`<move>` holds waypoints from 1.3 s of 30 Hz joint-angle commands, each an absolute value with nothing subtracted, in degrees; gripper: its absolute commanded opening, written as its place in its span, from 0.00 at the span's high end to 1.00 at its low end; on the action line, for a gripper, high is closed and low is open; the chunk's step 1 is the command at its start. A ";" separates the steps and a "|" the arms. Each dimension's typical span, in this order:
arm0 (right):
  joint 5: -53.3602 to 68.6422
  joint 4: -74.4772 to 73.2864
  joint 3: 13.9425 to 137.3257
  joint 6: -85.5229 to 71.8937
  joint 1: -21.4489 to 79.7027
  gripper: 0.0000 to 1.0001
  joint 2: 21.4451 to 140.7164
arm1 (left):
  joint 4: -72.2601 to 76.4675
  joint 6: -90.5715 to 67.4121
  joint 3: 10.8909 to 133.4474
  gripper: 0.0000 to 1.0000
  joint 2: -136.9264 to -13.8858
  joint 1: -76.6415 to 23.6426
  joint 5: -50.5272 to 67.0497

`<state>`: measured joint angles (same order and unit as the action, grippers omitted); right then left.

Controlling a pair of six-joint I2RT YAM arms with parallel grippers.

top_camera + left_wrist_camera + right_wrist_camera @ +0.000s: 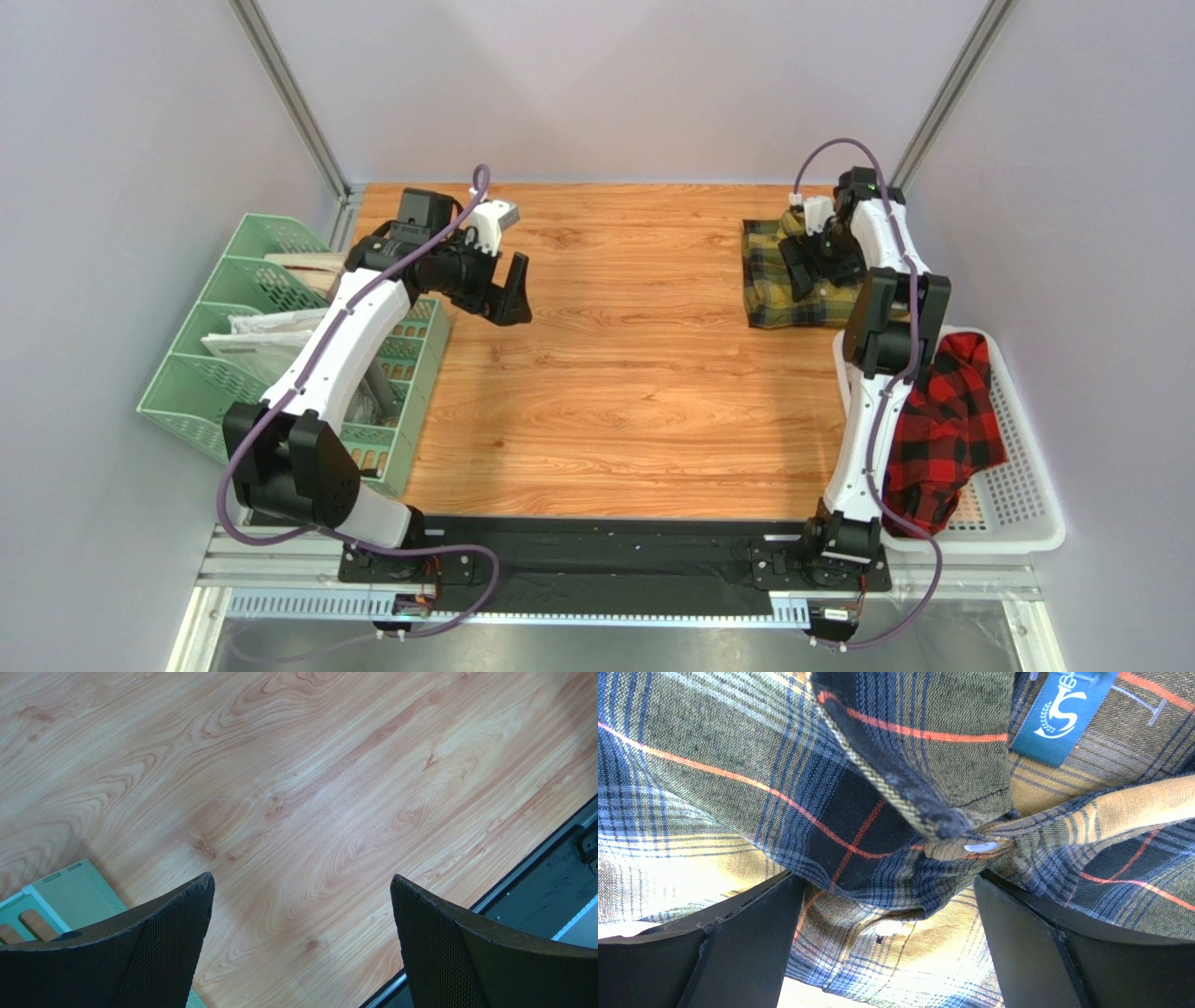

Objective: Fold and stack the long sleeve shirts
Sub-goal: Neatly place the folded shirt to the corner

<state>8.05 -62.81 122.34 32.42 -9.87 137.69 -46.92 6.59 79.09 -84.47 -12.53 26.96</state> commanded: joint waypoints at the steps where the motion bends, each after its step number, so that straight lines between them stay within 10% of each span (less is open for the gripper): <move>1: 4.48 -63.28 124.27 37.09 -12.83 0.01 141.59 | -47.90 8.35 77.17 0.01 -82.71 -12.04 28.21; 19: 7.55 -59.15 134.64 37.28 -15.64 0.00 133.78 | -50.98 9.67 83.58 0.01 -86.22 -11.87 30.23; 27: 20.73 -57.57 133.69 23.48 -10.21 0.00 116.74 | -56.85 8.00 109.21 0.01 -98.13 -11.87 25.23; 32: 25.31 -56.52 119.58 12.42 -3.70 0.00 105.48 | -60.30 6.68 121.55 0.01 -104.41 -11.95 25.49; 39: 21.71 -51.33 90.67 9.67 12.45 0.00 89.75 | -56.08 6.06 108.22 0.01 -100.92 -13.35 25.05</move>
<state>22.44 -52.60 104.27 14.46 6.85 93.08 -56.05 7.09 115.83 -103.88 -12.38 25.91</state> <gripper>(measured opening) 0.998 0.992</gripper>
